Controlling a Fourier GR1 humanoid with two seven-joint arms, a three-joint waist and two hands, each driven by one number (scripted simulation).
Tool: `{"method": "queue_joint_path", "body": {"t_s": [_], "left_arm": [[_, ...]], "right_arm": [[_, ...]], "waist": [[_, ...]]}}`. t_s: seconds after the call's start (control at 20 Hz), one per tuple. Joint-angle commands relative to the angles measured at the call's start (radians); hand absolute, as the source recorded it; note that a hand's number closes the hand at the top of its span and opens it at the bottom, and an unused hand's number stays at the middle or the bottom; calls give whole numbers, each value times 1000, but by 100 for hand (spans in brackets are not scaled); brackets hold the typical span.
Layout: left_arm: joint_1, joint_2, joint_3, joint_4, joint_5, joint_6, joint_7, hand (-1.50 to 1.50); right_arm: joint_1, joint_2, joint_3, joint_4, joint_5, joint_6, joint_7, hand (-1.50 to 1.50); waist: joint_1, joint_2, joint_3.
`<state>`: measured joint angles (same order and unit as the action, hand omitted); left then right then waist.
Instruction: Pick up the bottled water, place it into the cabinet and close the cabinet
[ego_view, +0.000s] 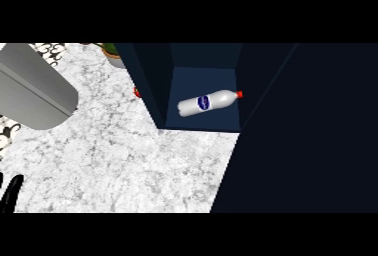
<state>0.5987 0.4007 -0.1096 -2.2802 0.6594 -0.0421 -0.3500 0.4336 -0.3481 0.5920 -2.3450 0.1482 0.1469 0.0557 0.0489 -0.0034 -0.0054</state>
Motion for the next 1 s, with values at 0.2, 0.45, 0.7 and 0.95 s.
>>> {"method": "queue_joint_path", "body": {"t_s": [0.2,0.45,0.7,0.95], "left_arm": [[62,55,144,18,120,-113,-20,-150],[139,64,203,55,168,-239,-53,-150],[184,65,302,42,261,-284,-32,-150],[212,86,405,20,365,-327,10,-150]], "right_arm": [[-142,237,175,72,-112,-24,159,150],[-400,343,176,204,-142,-171,308,150],[-668,346,81,301,-274,-302,400,150],[-835,347,-62,476,-428,-329,355,150]], "waist": [[22,7,1],[10,6,2],[-9,5,4],[-18,5,6]]}}
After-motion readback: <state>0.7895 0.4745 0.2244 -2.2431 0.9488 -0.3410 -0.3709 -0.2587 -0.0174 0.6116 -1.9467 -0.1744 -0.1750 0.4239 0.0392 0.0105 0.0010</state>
